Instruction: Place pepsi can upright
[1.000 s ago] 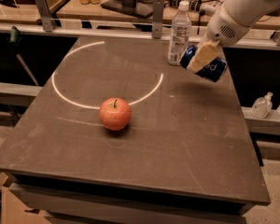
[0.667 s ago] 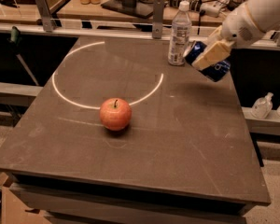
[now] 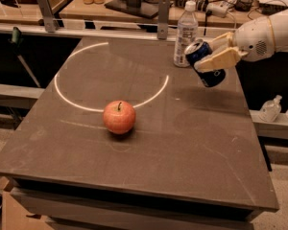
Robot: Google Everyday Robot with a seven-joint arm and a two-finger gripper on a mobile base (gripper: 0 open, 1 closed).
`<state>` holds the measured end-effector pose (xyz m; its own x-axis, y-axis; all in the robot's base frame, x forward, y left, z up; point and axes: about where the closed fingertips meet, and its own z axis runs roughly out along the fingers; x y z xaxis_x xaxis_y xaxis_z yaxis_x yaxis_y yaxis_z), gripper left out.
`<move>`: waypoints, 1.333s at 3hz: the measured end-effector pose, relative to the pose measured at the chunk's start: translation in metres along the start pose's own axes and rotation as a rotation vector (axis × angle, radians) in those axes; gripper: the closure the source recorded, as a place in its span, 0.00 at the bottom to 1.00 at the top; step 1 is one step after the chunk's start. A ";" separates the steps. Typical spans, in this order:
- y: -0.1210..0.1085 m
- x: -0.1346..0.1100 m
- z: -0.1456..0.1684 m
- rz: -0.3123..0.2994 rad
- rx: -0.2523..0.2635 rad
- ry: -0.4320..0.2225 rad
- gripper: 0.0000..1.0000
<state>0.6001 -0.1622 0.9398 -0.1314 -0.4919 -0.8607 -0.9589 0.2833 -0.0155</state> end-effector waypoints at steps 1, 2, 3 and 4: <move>0.005 0.000 0.007 0.006 -0.038 -0.128 1.00; 0.006 0.005 0.016 0.024 -0.065 -0.247 1.00; 0.006 0.007 0.023 0.026 -0.108 -0.369 1.00; 0.007 0.008 0.030 -0.029 -0.166 -0.451 0.86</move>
Offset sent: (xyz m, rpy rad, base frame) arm -0.0022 0.0100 -0.0211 0.4099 -0.0304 0.0593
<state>0.5994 -0.1398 0.9176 -0.0171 -0.0814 -0.9965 -0.9926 0.1210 0.0071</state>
